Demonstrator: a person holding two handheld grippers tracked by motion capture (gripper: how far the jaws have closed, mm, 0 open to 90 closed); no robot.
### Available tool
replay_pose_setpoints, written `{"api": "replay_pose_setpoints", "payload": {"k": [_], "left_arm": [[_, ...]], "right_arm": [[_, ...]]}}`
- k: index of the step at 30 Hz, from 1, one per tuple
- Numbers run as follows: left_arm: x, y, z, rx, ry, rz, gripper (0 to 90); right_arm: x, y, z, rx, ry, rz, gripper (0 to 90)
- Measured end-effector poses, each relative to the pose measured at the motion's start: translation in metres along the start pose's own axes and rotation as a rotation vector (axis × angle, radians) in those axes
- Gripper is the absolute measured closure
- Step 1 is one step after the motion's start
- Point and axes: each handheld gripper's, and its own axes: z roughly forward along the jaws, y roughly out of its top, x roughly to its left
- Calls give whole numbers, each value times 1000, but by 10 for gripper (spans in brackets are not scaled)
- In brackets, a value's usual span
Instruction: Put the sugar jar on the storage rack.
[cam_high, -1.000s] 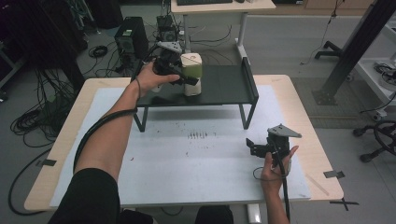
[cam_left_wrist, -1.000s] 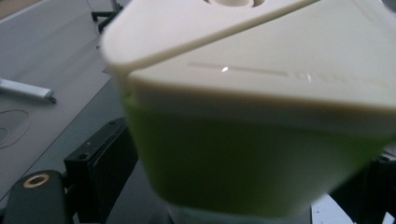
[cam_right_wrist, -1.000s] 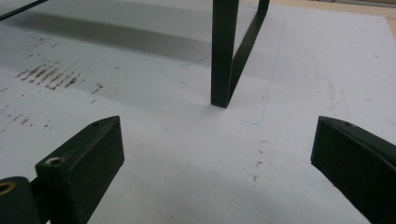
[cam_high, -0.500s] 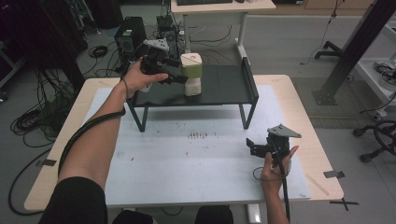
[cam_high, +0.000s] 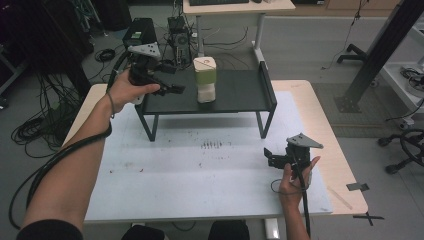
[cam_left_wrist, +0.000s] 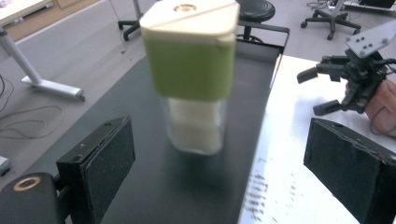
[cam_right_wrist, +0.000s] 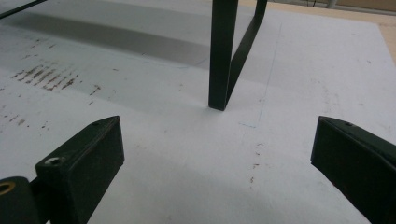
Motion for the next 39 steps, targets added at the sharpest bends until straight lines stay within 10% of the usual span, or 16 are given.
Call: {"api": "replay_pose_setpoints", "payload": {"k": [20,39], "left_arm": [[-58,-49,-47,-30,18,9,73],[-90,-100,-54,-46,6,-13,70]], "right_arm": [[1,0,0,-12,-10,-20,23],[1,0,-2,-35,-17,-18,20]]}}
